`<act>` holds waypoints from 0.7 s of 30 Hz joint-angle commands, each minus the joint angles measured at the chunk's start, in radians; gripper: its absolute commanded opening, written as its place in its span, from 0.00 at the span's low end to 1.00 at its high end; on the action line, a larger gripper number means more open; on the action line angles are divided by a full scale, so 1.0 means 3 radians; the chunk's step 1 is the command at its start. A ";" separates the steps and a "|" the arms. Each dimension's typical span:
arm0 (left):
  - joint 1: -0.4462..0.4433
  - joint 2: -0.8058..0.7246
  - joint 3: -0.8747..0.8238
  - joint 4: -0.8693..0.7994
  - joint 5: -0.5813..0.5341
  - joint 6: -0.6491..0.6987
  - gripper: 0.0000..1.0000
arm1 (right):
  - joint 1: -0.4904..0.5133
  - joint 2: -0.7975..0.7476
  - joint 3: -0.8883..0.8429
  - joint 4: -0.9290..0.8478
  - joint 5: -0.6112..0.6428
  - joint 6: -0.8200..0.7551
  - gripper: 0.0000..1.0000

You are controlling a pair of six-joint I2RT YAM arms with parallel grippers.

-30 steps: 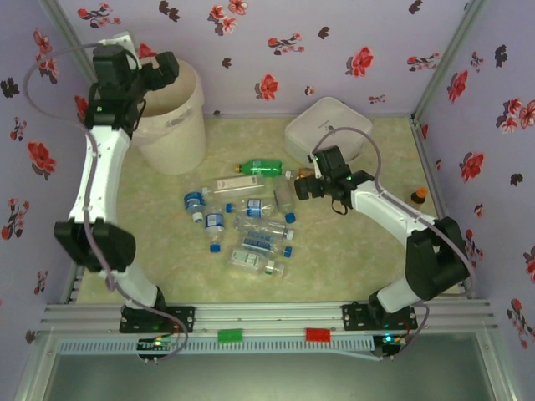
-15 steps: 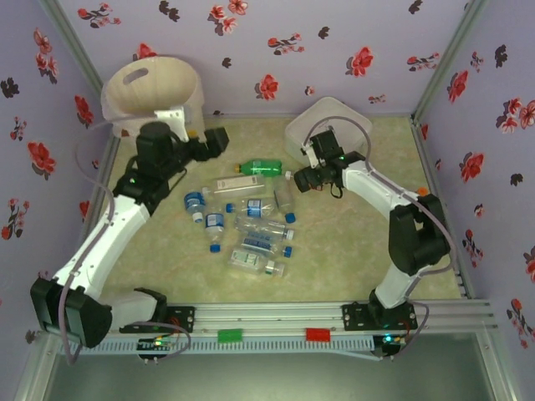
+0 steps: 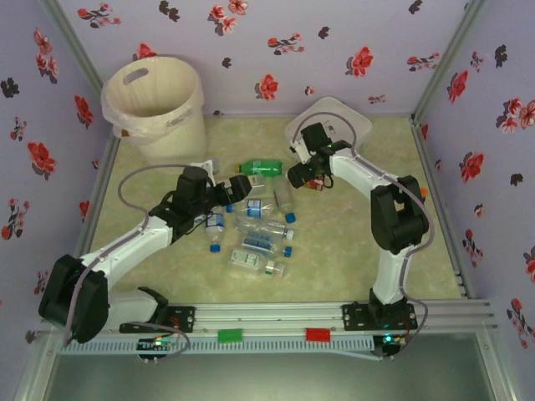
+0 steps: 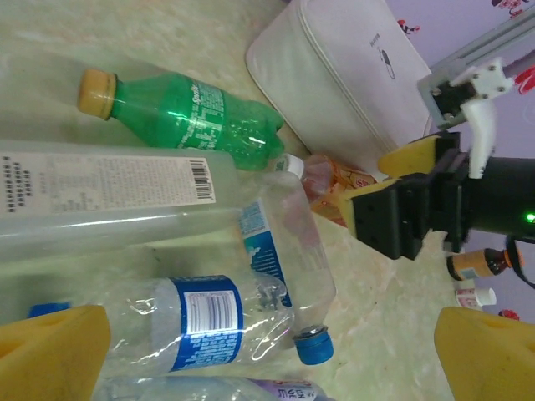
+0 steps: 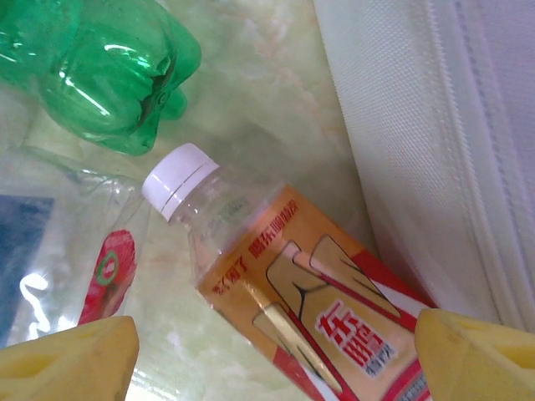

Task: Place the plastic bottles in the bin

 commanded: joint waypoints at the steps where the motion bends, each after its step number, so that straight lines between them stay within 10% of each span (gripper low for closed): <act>1: -0.0025 0.0125 -0.0015 0.0235 -0.0024 -0.0162 1.00 | -0.0011 0.0151 0.0111 -0.0072 0.0045 -0.0105 0.85; 21: -0.0071 0.0555 0.0314 0.0360 0.0098 -0.0112 1.00 | -0.0016 -0.0216 -0.0628 0.0146 0.0217 0.0189 0.78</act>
